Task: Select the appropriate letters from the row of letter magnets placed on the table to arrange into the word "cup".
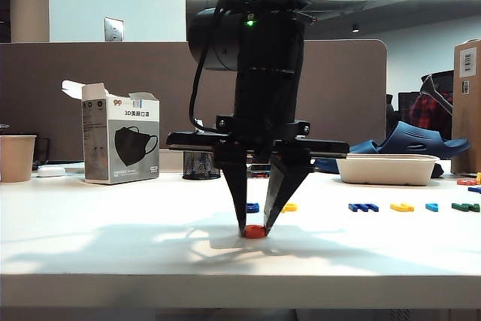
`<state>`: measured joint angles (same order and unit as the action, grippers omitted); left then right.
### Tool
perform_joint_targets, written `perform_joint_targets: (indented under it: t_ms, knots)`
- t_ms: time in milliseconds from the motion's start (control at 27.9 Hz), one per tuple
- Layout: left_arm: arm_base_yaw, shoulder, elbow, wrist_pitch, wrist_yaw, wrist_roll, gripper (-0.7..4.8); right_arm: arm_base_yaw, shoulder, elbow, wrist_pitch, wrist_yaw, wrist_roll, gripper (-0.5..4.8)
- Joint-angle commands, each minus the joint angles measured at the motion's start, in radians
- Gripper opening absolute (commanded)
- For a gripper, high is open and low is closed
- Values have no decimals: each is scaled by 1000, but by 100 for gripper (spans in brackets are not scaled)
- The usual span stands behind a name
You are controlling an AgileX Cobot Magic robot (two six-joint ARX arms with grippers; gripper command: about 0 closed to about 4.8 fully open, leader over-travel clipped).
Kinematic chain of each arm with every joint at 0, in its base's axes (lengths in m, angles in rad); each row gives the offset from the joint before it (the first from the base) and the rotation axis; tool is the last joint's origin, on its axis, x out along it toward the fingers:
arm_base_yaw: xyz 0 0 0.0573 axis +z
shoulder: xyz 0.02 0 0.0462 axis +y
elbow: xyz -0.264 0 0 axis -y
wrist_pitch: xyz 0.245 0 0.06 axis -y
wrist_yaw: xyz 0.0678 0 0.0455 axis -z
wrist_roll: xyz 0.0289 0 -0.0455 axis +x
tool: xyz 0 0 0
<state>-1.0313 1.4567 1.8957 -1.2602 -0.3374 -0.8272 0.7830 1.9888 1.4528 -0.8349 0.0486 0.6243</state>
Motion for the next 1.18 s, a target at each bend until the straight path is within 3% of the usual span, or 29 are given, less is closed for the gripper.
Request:
perform_joint_targets:
  t_ms: [36,179,395,538,646,1184]
  knots:
    - [0,-3,4,5,-6,5,-5,0,6,-1,-6,-6,4,113]
    - [0,-3,4,5,-6,5,-5,0,6,-1,-12,-6,4,188]
    - [0,-3,4,5,-6,5,-5,0,6,-1,-25,-6,4,194]
    - [0,-3,4,5,-6,5,-5,0,6,-1,-22,-6,5,311]
    - [0,-3,4,5,-6,5,-5,0,5,-1,-18,-6,4,370]
    - [0,-3,4,5,-6,5,-5,-6,-52,0,3,-5,3,370]
